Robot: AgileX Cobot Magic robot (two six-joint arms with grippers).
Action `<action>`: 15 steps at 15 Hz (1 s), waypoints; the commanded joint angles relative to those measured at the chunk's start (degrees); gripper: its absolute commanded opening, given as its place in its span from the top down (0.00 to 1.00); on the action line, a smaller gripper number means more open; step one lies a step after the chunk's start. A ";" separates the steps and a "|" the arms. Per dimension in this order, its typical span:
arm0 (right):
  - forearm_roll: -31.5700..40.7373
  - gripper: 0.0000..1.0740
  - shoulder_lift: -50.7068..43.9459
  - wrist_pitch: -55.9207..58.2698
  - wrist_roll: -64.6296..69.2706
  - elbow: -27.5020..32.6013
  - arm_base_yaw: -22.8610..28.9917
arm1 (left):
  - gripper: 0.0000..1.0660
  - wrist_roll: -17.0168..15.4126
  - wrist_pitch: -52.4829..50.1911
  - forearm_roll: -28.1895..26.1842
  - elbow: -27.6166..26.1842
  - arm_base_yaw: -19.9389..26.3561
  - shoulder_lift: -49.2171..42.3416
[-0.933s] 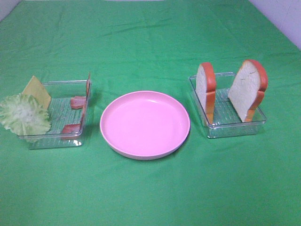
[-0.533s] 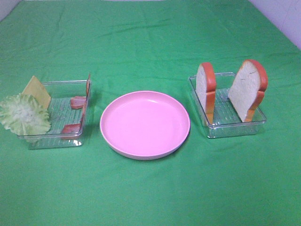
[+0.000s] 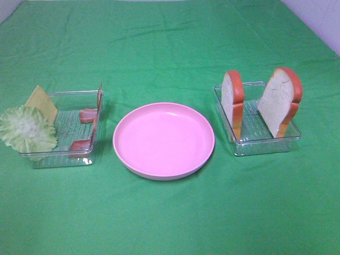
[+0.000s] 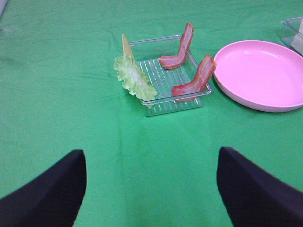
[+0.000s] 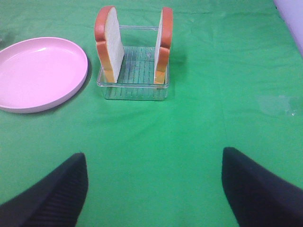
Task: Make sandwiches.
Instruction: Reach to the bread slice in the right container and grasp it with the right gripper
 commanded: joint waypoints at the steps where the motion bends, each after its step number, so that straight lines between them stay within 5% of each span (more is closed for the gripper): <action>1: 0.00 0.30 -0.86 -0.46 0.29 0.06 -0.06 | 0.32 0.06 -0.63 -0.40 0.17 0.11 -1.15; 11: 0.00 0.30 3.15 -6.07 3.38 -1.60 -0.06 | 0.32 0.06 -0.63 -0.40 0.17 0.11 -1.15; 15: 0.63 0.30 21.83 -15.30 3.50 -4.76 -0.06 | 0.32 0.06 -0.63 -0.40 0.17 0.11 -1.15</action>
